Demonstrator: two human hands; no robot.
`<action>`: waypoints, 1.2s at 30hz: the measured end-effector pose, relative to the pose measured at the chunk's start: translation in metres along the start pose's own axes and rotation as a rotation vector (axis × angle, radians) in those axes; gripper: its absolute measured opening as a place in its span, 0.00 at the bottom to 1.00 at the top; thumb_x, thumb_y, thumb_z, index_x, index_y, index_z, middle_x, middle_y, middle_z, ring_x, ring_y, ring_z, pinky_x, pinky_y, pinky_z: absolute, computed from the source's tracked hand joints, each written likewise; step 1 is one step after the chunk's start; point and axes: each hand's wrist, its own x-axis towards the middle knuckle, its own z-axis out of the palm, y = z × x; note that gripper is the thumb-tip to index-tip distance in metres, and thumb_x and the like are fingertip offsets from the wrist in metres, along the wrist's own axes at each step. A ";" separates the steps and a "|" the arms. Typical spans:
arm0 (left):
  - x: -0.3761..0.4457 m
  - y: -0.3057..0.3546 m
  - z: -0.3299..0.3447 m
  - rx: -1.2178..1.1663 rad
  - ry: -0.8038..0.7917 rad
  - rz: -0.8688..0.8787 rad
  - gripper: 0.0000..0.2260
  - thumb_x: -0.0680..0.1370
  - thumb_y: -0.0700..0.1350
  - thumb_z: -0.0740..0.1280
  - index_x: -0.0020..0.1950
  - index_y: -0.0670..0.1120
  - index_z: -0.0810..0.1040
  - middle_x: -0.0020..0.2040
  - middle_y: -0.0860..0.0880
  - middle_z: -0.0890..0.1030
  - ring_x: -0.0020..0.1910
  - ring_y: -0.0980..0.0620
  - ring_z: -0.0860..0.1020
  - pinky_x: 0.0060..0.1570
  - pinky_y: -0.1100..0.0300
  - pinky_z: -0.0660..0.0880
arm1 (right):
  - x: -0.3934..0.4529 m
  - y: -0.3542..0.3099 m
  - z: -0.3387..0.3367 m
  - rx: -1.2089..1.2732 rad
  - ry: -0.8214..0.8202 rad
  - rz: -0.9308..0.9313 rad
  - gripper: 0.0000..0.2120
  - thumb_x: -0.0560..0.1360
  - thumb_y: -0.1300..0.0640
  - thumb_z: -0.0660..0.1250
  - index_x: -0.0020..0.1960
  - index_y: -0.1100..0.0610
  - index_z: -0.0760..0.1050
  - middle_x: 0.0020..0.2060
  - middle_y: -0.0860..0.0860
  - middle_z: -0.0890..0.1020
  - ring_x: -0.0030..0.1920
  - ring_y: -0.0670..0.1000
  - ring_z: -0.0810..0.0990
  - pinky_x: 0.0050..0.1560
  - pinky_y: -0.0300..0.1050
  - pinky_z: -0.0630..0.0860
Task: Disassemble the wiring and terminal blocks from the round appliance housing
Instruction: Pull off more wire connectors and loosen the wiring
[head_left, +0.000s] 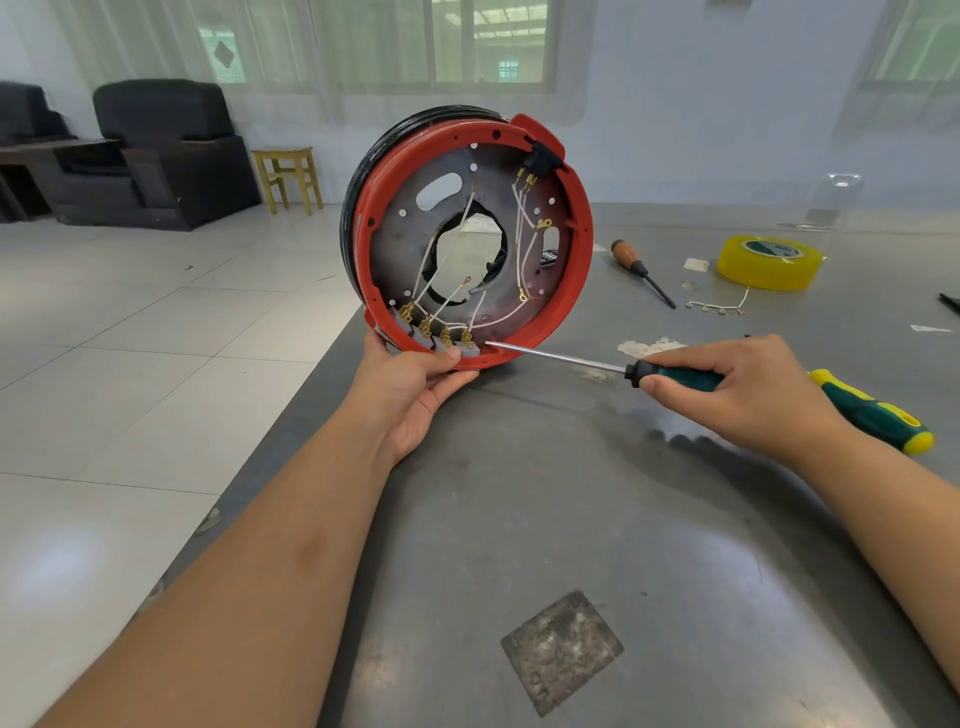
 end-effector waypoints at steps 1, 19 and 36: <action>0.000 0.000 0.000 0.004 -0.008 0.001 0.34 0.76 0.21 0.65 0.73 0.53 0.68 0.64 0.38 0.81 0.50 0.38 0.87 0.44 0.46 0.85 | 0.000 -0.001 0.001 -0.018 -0.002 -0.009 0.13 0.71 0.42 0.72 0.55 0.41 0.86 0.35 0.19 0.75 0.45 0.26 0.77 0.41 0.19 0.68; 0.002 -0.001 -0.003 -0.025 -0.006 0.014 0.39 0.75 0.22 0.67 0.75 0.58 0.67 0.53 0.40 0.87 0.50 0.36 0.87 0.44 0.46 0.85 | -0.001 -0.012 0.002 -0.144 0.025 -0.125 0.15 0.73 0.44 0.71 0.57 0.45 0.85 0.39 0.30 0.78 0.42 0.32 0.76 0.41 0.21 0.68; -0.001 -0.004 -0.001 -0.013 -0.014 0.056 0.41 0.74 0.20 0.66 0.75 0.58 0.68 0.65 0.43 0.82 0.53 0.38 0.87 0.46 0.46 0.85 | -0.001 -0.013 0.004 -0.165 0.099 -0.172 0.17 0.72 0.40 0.67 0.56 0.45 0.86 0.37 0.30 0.77 0.44 0.40 0.76 0.41 0.27 0.69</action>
